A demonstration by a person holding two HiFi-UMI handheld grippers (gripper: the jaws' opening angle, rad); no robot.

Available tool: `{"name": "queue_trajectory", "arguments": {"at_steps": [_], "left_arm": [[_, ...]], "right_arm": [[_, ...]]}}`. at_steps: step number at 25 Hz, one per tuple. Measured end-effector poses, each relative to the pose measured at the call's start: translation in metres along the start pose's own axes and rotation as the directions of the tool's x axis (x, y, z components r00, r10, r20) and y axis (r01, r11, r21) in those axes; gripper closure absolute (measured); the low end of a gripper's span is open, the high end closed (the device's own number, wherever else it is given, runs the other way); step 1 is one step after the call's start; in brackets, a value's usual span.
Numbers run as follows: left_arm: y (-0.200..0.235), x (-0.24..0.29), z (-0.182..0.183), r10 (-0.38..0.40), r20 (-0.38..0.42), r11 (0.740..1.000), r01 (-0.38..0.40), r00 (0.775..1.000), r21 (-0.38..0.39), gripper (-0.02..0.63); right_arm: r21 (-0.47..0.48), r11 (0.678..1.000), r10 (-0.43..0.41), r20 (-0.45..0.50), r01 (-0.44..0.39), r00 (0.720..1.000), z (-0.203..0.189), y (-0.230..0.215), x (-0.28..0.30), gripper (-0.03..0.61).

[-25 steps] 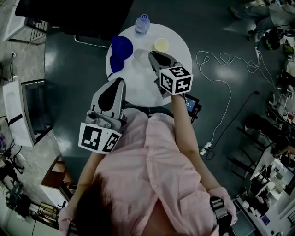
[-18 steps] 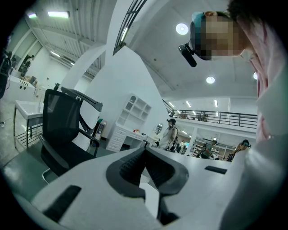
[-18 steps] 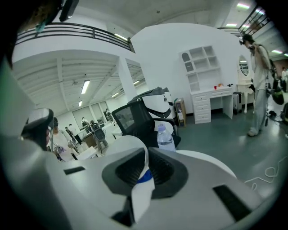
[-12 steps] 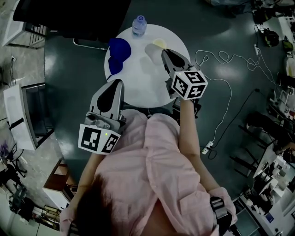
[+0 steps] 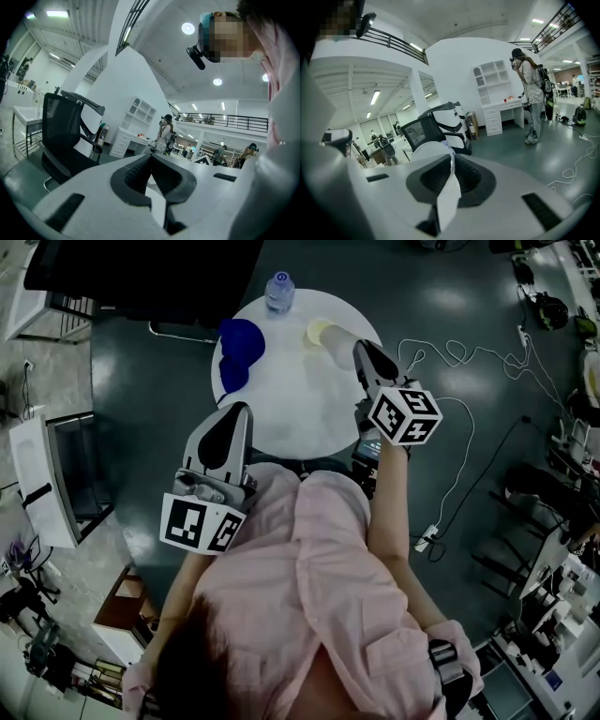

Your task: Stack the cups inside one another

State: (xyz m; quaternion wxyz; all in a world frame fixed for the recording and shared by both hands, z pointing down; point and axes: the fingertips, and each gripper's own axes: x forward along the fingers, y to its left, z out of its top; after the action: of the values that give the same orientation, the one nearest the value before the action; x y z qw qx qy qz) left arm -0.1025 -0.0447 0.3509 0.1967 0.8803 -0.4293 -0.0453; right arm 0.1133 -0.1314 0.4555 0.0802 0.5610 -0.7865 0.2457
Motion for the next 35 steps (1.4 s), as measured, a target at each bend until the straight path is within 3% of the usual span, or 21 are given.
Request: {"name": "queue_trajectory", "arguments": {"at_steps": [18, 29, 35], "left_arm": [[-0.003, 0.003, 0.000, -0.015, -0.002, 1.000, 0.015, 1.000, 0.009, 0.597], [-0.001, 0.005, -0.001, -0.016, -0.003, 1.000, 0.016, 1.000, 0.002, 0.596], [0.000, 0.006, -0.001, -0.015, -0.004, 1.000, 0.015, 1.000, 0.001, 0.597]], "right_arm": [[0.010, 0.999, -0.048, -0.003, 0.048, 0.999, 0.006, -0.029, -0.023, 0.534], [-0.070, 0.991, -0.120, -0.053, 0.117, 0.991, 0.007, -0.056, -0.050, 0.534], [-0.070, 0.992, -0.106, -0.050, 0.103, 0.993, 0.012, -0.054, -0.044, 0.534]]}}
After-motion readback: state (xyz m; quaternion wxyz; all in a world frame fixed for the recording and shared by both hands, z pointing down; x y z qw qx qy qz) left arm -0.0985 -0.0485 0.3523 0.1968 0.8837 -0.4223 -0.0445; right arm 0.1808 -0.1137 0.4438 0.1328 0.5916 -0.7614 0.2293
